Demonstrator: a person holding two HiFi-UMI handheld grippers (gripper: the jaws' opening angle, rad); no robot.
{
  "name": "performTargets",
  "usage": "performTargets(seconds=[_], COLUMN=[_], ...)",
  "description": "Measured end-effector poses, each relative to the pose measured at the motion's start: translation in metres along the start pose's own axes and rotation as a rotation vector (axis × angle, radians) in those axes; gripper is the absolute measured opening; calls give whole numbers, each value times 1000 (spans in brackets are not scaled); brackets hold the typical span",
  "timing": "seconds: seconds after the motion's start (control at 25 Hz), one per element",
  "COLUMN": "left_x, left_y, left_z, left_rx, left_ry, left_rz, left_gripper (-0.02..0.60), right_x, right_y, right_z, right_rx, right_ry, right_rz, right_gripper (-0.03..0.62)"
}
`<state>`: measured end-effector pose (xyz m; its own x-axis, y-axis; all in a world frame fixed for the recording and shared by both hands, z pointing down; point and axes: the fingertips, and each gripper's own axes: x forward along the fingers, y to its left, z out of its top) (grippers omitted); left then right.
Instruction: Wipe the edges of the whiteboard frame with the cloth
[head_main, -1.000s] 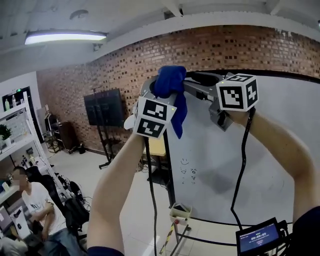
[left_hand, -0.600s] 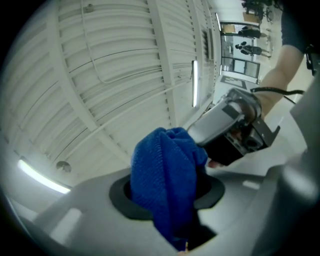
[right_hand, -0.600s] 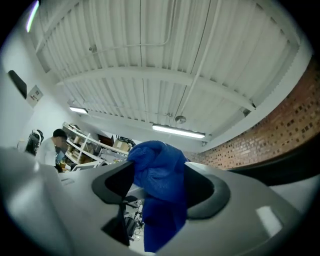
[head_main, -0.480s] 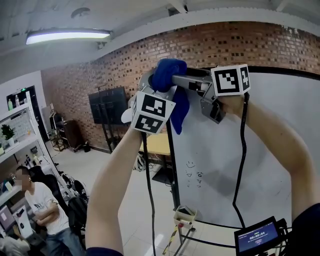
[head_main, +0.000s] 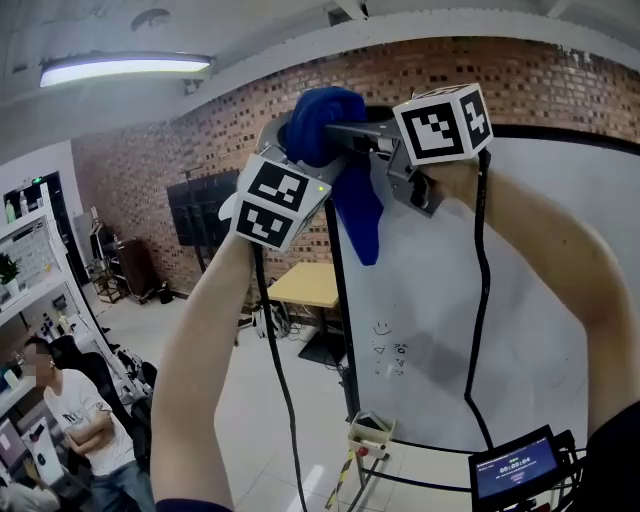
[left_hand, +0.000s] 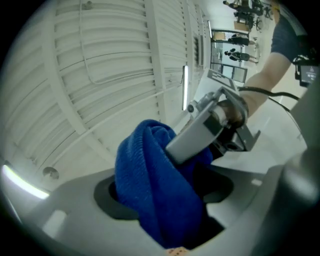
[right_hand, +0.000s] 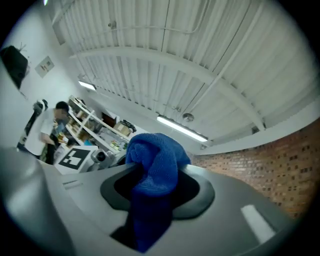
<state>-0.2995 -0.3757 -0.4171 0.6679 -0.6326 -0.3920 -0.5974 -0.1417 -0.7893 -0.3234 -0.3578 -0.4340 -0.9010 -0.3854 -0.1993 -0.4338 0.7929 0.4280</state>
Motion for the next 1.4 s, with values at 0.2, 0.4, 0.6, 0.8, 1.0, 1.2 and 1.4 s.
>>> performTargets(seconds=[0.2, 0.4, 0.6, 0.8, 1.0, 1.2, 1.4], left_x=[-12, -20, -11, 2, 16, 25, 40], left_y=[12, 34, 25, 12, 8, 7, -5], left_z=[-25, -37, -43, -39, -41, -37, -20], left_rx=[-72, -185, -122, -67, -46, -18, -102], left_ry=[45, 32, 79, 90, 117, 105, 90], left_rz=[-18, 32, 23, -34, -82, -94, -146], left_gripper=[338, 323, 297, 266, 261, 258, 221], right_x=[-15, -12, 1, 11, 1, -16, -39], right_y=[-66, -89, -119, -131, -146, -153, -159], right_z=[14, 40, 10, -30, -38, -42, -39], right_rx=[-24, -157, -515, -633, -648, -613, -621], right_ry=[9, 152, 583, 801, 873, 939, 958], right_rz=[-319, -488, -575, -521, -569, -602, -648], right_gripper=[120, 120, 123, 123, 121, 120, 118])
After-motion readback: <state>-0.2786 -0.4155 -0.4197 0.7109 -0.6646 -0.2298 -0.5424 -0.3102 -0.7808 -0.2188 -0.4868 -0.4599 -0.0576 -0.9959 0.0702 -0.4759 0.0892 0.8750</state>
